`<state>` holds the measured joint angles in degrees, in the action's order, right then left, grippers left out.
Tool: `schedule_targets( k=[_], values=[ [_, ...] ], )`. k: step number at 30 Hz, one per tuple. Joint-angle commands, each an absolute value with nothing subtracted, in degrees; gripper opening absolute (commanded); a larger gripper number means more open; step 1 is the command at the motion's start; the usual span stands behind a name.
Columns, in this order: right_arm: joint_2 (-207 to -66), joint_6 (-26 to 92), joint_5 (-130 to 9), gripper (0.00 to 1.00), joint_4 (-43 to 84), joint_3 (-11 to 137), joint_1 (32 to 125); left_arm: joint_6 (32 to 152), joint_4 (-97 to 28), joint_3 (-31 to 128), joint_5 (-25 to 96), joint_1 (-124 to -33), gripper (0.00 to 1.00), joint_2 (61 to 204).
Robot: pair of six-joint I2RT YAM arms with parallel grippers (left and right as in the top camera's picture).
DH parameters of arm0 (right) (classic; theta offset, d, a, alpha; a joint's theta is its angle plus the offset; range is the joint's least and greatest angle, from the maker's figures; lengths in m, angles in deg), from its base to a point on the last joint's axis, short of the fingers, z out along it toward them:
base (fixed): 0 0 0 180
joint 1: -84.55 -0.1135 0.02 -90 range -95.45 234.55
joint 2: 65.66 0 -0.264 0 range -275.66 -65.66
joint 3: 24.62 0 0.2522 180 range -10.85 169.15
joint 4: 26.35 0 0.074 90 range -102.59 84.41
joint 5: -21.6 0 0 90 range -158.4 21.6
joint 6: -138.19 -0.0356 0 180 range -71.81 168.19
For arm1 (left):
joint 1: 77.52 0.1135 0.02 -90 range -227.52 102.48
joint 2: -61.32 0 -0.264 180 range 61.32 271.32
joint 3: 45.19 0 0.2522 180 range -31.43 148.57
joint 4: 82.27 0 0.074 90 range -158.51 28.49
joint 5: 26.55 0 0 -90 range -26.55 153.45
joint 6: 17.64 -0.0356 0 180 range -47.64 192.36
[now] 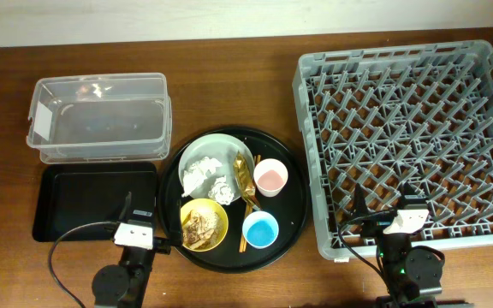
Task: Sort waste into correct bins and load items into the dishwasher rack
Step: 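Reach the left gripper toward the tissue on the grey plate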
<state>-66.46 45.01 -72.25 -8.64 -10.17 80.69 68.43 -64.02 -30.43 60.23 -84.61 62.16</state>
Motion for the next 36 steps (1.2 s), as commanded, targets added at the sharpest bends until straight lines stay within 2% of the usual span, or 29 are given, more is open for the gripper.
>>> schedule_targets(
  k=[1, 32, 36],
  values=[
    [-66.24, 44.79, -73.17, 0.99, -8.36, -10.54, 80.43, 67.34, -64.15, -30.91, 59.20, -84.35, 0.99, 61.72],
    [-66.24, 44.79, -73.15, 0.99, -8.34, -10.54, 80.43, 67.38, -64.26, -30.91, 59.16, -84.39, 0.99, 61.72],
    [-66.31, 42.98, -70.53, 0.99, -7.70, -10.38, 80.43, 72.24, -61.39, -29.45, 58.15, -84.39, 0.99, 63.36]
  ],
)
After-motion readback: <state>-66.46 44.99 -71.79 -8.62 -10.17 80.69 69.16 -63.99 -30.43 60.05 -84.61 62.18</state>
